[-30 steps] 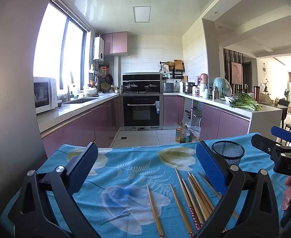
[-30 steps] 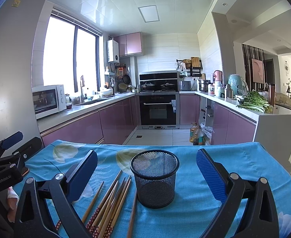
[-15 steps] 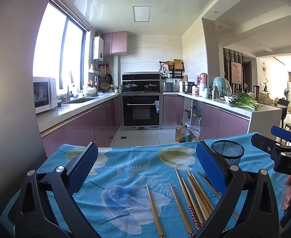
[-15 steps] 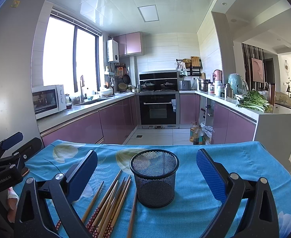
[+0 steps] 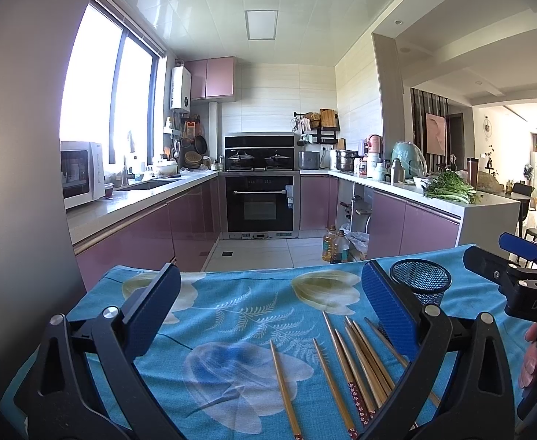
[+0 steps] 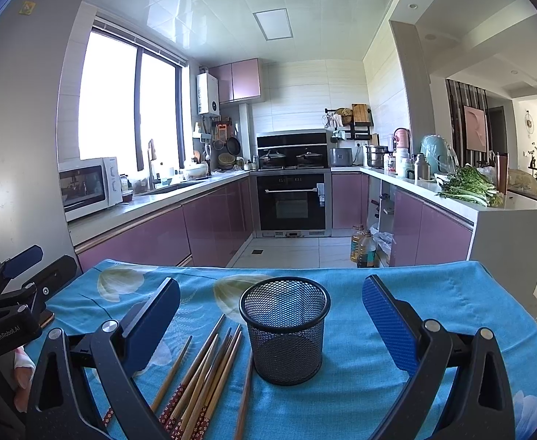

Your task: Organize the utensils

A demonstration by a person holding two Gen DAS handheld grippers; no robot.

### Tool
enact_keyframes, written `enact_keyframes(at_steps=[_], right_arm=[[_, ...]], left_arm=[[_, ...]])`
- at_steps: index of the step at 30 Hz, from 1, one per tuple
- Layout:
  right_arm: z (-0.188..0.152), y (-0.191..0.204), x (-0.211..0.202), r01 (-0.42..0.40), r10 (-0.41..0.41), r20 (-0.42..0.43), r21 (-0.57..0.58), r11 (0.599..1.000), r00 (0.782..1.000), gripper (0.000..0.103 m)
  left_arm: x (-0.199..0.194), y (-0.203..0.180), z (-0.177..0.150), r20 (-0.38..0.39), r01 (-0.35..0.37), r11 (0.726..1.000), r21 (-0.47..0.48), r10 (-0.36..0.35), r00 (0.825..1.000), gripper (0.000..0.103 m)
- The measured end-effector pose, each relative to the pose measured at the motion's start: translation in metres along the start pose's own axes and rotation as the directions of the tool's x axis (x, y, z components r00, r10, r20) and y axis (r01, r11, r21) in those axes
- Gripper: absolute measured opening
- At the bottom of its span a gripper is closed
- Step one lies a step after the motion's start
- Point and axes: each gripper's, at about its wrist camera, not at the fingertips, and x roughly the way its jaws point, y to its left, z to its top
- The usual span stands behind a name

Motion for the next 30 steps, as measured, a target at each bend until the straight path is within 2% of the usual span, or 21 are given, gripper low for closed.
enact_keyframes(at_steps=[17, 24, 27, 30], right_arm=[[-0.003, -0.007, 0.004, -0.027, 0.028, -0.041, 0.01, 1.0, 0.999, 0.096], [-0.015, -0.004, 0.015, -0.074, 0.072, -0.148, -0.009, 0.997, 0.986, 0.096], [-0.023, -0.002, 0.022, -0.101, 0.098, -0.211, -0.005, 0.995, 0.972, 0.096], [-0.035, -0.001, 0.035, -0.106, 0.099, -0.307, -0.007, 0.994, 0.946, 0.092]], left_arm=[[0.01, 0.0, -0.004, -0.043, 0.018, 1.0, 0.007, -0.018, 0.999, 0.097], [0.022, 0.001, -0.01, -0.107, 0.04, 0.999, 0.013, -0.038, 0.994, 0.097], [0.029, 0.001, -0.015, -0.144, 0.052, 0.998, 0.02, -0.048, 0.988, 0.097], [0.037, 0.001, -0.022, -0.196, 0.07, 0.997, 0.033, -0.063, 0.979, 0.097]])
